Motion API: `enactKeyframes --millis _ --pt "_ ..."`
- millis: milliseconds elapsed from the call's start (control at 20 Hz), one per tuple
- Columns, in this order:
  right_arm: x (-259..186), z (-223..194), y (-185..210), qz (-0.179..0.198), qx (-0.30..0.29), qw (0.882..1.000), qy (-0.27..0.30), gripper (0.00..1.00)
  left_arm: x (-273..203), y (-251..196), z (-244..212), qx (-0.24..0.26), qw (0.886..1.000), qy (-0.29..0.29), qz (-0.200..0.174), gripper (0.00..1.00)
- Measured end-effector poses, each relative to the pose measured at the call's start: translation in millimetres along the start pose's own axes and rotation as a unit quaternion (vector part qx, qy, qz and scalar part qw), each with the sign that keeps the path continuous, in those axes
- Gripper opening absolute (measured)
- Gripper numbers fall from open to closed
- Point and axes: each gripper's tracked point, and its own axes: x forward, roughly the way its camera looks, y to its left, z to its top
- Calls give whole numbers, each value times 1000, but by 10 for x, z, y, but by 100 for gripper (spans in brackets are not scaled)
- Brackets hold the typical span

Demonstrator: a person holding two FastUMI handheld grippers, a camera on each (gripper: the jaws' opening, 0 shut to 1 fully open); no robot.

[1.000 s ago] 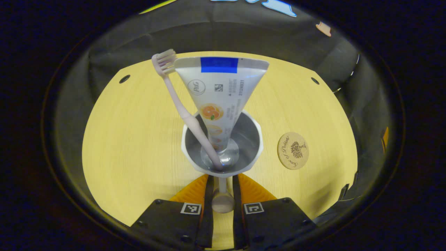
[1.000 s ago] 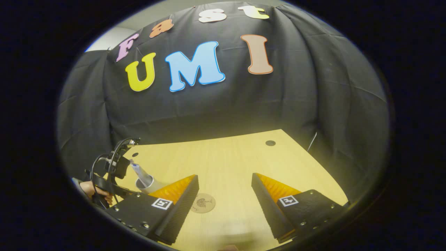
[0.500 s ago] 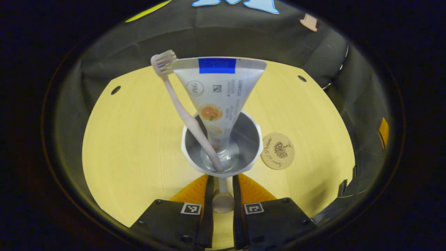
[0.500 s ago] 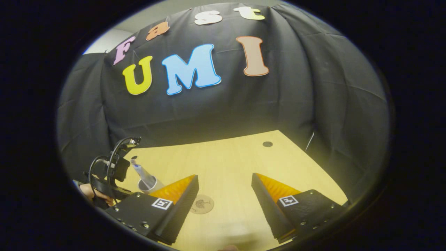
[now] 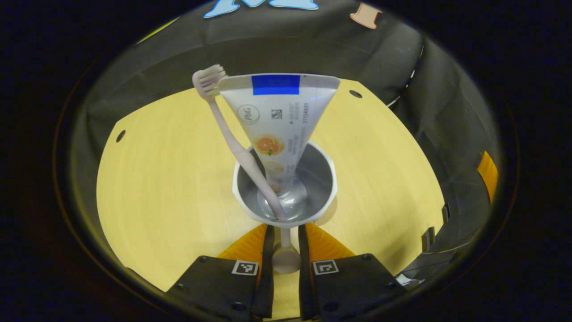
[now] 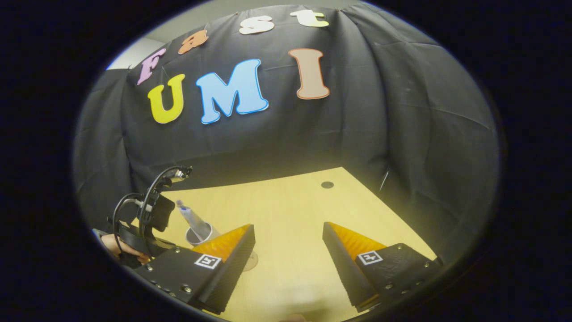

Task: Put the toothbrush and toothpaste on the desktop into the cup, then pick up the cup and place it on the coaster on the desktop.

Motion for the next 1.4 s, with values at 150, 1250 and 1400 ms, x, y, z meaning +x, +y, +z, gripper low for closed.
enactKeyframes --millis 150,1250,1400 --pt "-13 13 -136 -9 9 1000 1 95 105 -165 25 9 1000 8 -5 30" --pt "49 -27 -400 8 15 1000 14 95 254 -329 -66 40 998 21 32 34" --pt "50 -28 -388 10 -8 1000 16 95 249 -428 -92 32 999 9 25 55"
